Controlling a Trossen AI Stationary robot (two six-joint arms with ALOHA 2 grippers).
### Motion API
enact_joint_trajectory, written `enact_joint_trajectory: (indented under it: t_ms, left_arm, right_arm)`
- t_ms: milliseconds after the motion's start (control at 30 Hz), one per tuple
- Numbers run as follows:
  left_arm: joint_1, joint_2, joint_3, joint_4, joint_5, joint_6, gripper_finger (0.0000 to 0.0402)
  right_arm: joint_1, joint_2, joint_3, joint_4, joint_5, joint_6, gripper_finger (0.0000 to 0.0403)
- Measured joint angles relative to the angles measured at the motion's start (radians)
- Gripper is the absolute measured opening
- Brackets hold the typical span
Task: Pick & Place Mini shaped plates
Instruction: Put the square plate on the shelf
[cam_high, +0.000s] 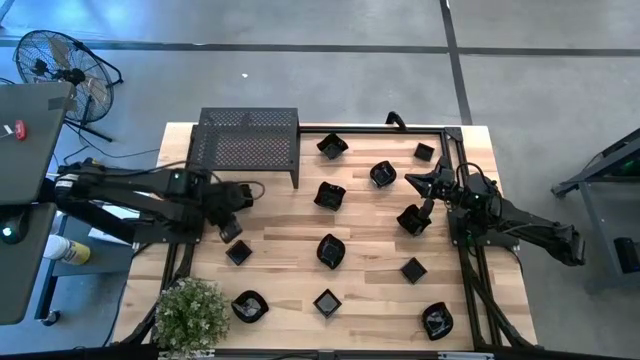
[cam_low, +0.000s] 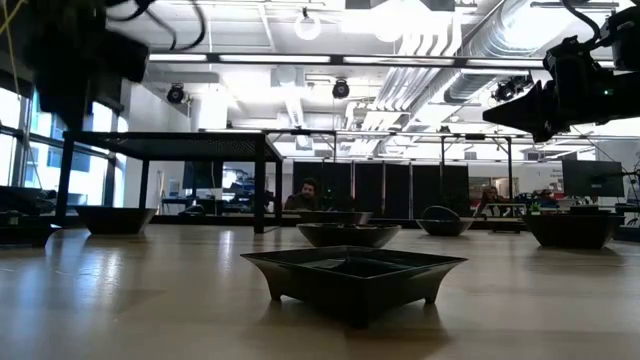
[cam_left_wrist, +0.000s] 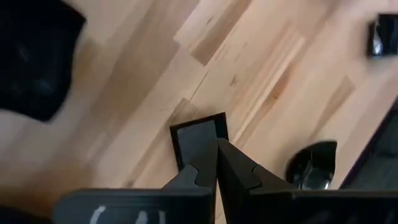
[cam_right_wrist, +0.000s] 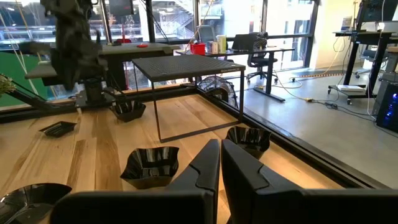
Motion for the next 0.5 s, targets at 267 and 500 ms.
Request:
enact_joint_trajectory:
  t_ms: [267,500]
  left_arm:
    - [-0.023,-0.014,-0.228,0.125,0.036,-0.237,0.0037]
    - [-0.023,-0.014,-0.263,0.166,0.034,-0.240,0.0112]
  right_arm:
    - [0.000,0.000,0.000,0.000,0.000,0.000,0.0012]
    - [0.000,0.000,0.000,0.000,0.000,0.000,0.0012]
